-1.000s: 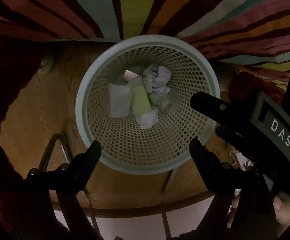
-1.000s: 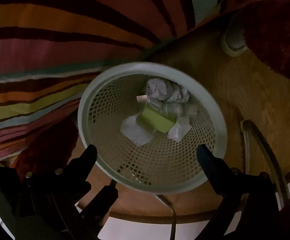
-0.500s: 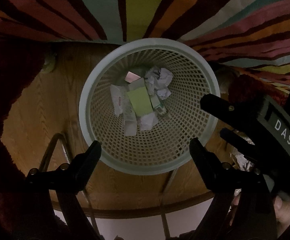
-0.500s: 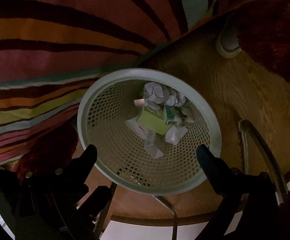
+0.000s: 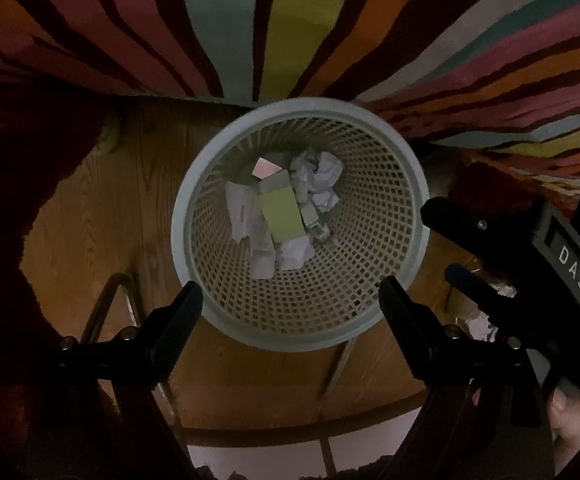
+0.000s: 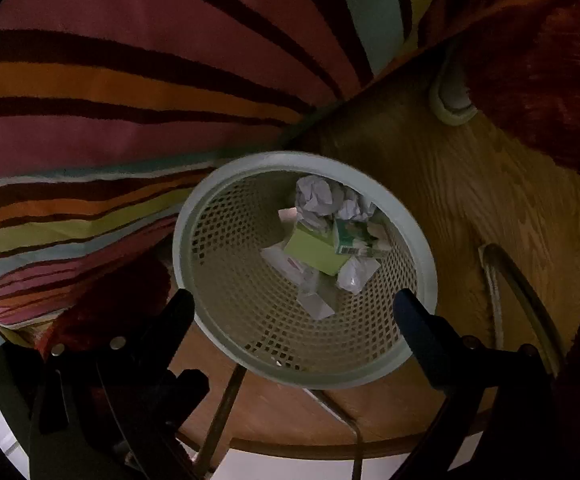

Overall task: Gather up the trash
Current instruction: 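Open both tools to drop the white box and tissue pack into the wastebasket, then lift both tools from the wastebasket back toward the bed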

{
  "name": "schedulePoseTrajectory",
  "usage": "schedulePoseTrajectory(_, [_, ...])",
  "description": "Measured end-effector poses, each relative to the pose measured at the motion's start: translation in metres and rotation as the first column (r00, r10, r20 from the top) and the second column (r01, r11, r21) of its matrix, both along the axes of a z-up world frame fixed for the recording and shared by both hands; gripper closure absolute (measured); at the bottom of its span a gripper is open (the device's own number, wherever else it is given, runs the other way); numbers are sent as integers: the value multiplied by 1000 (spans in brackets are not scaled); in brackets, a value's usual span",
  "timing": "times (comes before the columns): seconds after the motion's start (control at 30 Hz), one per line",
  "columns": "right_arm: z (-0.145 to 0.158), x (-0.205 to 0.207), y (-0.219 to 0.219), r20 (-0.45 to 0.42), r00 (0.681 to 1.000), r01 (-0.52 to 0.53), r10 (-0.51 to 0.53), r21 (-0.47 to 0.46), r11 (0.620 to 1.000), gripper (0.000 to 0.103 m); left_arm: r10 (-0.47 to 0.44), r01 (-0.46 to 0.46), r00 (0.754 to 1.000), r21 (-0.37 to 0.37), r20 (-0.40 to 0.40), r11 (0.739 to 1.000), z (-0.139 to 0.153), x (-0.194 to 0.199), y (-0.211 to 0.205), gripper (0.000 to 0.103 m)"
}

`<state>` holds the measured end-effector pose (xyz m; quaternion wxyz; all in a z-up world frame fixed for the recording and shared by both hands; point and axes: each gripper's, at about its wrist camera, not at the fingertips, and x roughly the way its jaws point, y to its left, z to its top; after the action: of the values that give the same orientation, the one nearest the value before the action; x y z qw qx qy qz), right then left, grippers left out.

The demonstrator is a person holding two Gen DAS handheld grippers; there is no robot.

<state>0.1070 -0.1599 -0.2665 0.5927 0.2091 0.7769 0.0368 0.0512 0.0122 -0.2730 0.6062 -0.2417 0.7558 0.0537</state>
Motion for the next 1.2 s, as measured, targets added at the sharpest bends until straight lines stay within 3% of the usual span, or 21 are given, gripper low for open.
schedulePoseTrajectory(0.27, [18,1,-2,62,998,2,-3,16,1000,8,55,-55,995,-7,79,998,24,-5,14,16])
schedulePoseTrajectory(0.57, [48,3,-13,171,985,16,-25,58,998,8,133,-135,974,-1,184,991,56,-15,37,16])
schedulePoseTrajectory(0.8, [65,4,-6,237,971,-43,27,62,997,8,57,-73,960,50,272,996,79,-12,29,16])
schedulePoseTrajectory(1.03, [98,5,1,373,922,-121,108,13,993,8,12,-63,930,128,367,990,108,-11,27,16])
schedulePoseTrajectory(1.2, [135,11,0,516,844,-143,143,-41,989,8,4,-92,883,164,468,982,139,-9,31,16])
